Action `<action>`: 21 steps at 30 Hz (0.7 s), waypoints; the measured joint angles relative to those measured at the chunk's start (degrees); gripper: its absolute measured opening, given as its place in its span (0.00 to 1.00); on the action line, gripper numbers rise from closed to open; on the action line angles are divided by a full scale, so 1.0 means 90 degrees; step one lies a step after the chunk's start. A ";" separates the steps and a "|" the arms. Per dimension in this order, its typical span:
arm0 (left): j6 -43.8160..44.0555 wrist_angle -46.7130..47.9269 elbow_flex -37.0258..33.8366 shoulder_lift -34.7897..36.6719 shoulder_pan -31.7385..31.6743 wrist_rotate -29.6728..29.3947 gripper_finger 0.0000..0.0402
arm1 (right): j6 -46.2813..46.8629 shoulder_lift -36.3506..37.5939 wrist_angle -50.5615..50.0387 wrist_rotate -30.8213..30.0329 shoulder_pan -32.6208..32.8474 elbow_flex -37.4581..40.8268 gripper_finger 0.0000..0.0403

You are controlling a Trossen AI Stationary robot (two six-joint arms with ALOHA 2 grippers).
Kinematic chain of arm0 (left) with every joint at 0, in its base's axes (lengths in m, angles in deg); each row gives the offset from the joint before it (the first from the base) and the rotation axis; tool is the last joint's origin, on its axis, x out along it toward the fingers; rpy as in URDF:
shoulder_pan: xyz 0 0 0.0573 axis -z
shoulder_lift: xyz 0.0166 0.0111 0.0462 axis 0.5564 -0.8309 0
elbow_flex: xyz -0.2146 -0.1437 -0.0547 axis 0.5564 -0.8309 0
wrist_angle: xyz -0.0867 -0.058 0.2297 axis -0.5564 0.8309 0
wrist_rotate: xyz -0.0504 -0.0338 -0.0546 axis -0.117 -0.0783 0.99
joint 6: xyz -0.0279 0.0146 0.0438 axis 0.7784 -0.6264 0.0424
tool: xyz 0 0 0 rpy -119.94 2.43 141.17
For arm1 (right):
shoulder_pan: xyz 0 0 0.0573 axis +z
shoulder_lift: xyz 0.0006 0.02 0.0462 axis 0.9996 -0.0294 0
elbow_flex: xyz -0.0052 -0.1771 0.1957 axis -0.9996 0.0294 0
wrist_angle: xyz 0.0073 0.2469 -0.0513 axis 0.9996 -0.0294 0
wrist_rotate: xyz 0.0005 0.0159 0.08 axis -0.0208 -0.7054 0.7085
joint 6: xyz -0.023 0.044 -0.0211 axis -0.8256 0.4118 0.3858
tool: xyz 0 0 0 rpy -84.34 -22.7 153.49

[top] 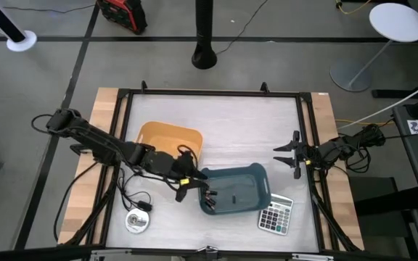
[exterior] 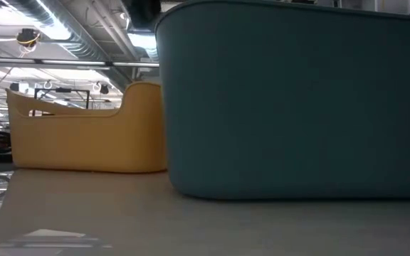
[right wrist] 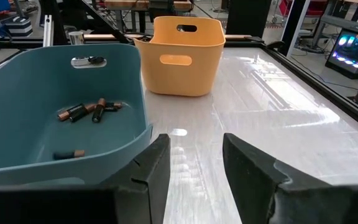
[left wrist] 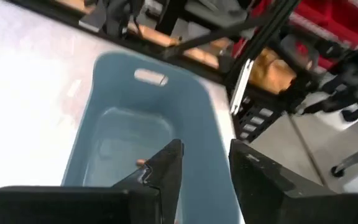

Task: Sort batteries
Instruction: Return to Home Position

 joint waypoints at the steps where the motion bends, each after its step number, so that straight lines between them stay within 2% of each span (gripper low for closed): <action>1: 0.0027 0.0057 0.0000 0.0143 0.0000 -0.0001 0.31 | 0.0002 -0.0001 -0.0002 0.0000 -0.0002 0.0000 0.36; 6: -0.0469 0.0998 0.0002 0.1384 0.0002 0.0095 0.28 | 0.0002 -0.0002 -0.0002 0.0000 -0.0001 0.0000 0.36; 9: -0.1279 0.1842 0.0006 0.2282 0.0062 -0.0009 0.27 | 0.0000 -0.0002 0.0000 0.0000 0.0000 0.0000 0.36; 13: -0.2159 0.2898 -0.0147 0.3298 0.0248 -0.0810 0.26 | 0.0001 0.0000 -0.0001 -0.0001 0.0000 0.0000 0.36; 17: -0.2477 0.2965 -0.0999 0.4221 0.0347 -0.1794 0.26 | 0.0000 -0.0001 0.0000 0.0000 -0.0002 0.0000 0.36; 21: -0.2315 0.2926 -0.1974 0.5083 0.0347 -0.2414 0.26 | 0.0002 -0.0002 0.0000 -0.0001 -0.0002 0.0000 0.36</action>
